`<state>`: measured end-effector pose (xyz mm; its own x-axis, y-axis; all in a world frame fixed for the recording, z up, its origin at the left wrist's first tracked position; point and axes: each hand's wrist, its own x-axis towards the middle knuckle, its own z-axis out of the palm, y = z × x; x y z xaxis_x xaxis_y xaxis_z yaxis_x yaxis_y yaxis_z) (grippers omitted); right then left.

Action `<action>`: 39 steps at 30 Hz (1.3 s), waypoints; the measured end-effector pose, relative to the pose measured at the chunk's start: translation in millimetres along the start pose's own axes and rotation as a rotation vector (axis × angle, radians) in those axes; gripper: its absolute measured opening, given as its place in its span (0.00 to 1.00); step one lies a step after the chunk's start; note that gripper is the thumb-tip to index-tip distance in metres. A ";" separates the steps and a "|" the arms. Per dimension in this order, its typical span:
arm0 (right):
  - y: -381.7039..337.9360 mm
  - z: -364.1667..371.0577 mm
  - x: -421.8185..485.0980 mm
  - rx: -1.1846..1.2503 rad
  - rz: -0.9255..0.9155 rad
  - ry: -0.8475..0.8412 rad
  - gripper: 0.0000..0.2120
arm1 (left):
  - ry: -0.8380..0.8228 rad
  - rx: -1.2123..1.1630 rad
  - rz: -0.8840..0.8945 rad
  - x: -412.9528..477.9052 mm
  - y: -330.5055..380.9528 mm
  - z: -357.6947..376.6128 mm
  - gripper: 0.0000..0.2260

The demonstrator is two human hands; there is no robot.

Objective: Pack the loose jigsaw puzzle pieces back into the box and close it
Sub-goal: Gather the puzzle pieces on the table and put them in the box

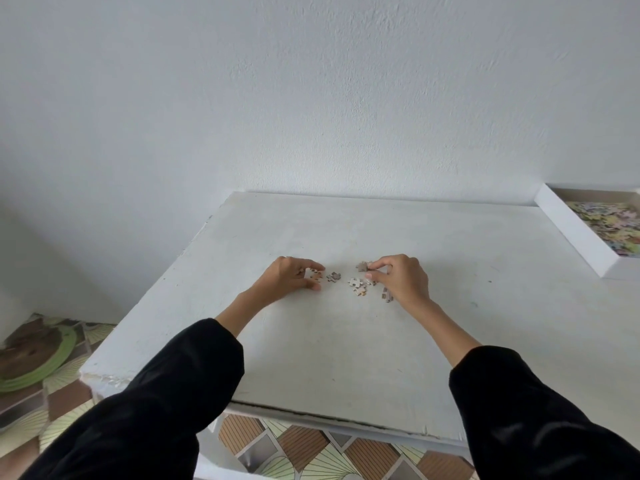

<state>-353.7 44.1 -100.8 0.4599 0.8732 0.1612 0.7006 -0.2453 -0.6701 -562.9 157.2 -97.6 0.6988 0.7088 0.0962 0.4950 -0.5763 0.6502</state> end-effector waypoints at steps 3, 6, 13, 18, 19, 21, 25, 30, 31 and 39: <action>-0.7 -0.1 -0.8 -0.011 -0.010 0.024 0.09 | -0.035 -0.048 -0.006 1.2 0.2 -3.2 0.15; 2.3 -1.4 -5.4 -0.027 -0.017 0.026 0.12 | -0.076 -0.064 -0.025 2.8 1.9 -6.1 0.14; 3.0 -6.4 -0.3 -0.054 0.034 0.002 0.05 | -0.081 -0.081 -0.023 3.5 2.5 -9.4 0.11; 6.1 -8.3 4.2 0.053 -0.025 -0.096 0.08 | -0.065 -0.096 -0.022 4.6 -0.7 -8.0 0.09; 4.9 -8.8 3.4 0.147 -0.025 -0.099 0.07 | -0.063 -0.103 -0.023 5.1 -1.6 -7.4 0.08; 0.8 -10.2 1.4 0.423 0.058 -0.125 0.07 | -0.061 -0.110 -0.021 6.1 -3.1 -6.7 0.07; -5.7 -13.3 3.1 0.800 0.270 -0.218 0.08 | -0.099 -0.072 -0.028 7.2 -1.5 -7.7 0.07; -3.1 -18.4 6.4 1.076 0.436 -0.298 0.12 | -0.189 0.023 -0.124 13.8 11.1 -17.6 0.09; -1.0 -19.5 7.2 1.096 0.448 -0.288 0.13 | -0.202 0.057 -0.122 14.3 12.9 -16.6 0.12; 17.3 -31.4 6.0 0.625 0.296 -0.237 0.23 | -0.010 -0.183 -0.117 17.3 26.3 9.4 0.05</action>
<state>-321.7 31.9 -88.7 0.4022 0.8925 -0.2043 0.0906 -0.2609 -0.9611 -533.0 150.5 -85.9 0.6477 0.7619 0.0054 0.4715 -0.4063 0.7827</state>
